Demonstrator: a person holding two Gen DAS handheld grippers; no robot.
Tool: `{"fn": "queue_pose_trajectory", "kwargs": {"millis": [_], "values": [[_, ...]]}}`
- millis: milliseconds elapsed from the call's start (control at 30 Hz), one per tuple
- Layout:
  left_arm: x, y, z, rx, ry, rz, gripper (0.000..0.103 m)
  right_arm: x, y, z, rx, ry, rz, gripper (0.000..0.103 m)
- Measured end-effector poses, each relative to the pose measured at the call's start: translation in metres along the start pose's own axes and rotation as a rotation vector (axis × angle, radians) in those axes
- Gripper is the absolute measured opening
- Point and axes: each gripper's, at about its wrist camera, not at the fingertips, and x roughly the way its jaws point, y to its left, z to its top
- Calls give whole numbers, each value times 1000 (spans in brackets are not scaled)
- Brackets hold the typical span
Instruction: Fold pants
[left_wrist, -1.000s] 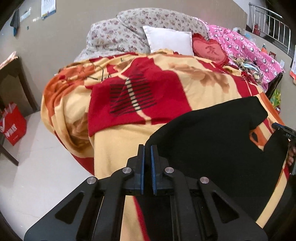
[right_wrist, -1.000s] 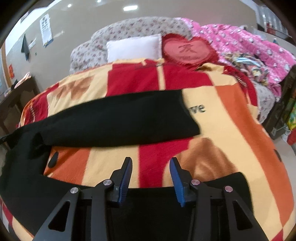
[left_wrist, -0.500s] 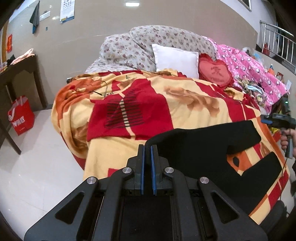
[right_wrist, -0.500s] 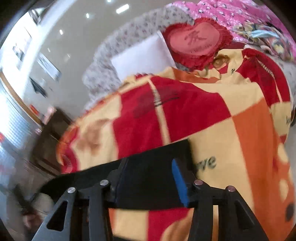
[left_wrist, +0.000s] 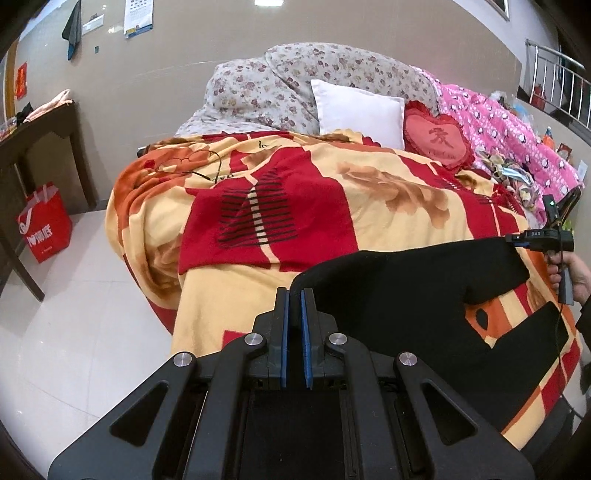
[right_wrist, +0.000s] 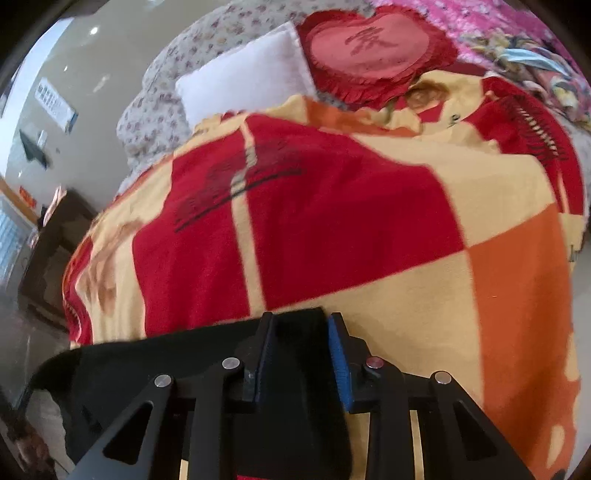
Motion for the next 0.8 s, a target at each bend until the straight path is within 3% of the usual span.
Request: {"fn": "queue_pose_trajectory", "kwargs": {"millis": [33,67,300,600,800], "values": [[1,0,0,1,1,4,5,3,2,1,-12,3,-10,20],[1,0,0,2,2,11,5,1,4,1,-30,-13,-24,7],[-16,0,-9,-5,-25,6,5,-50,17,-21,-150,-147,19,5],[-53,4,-74,-29,-9,-9,5,-136,21,-117,-312,-256,39,2],[-58,6,-125,-41,35,-6,5,-148,-3,-179,-319,-250,-5,1]]}}
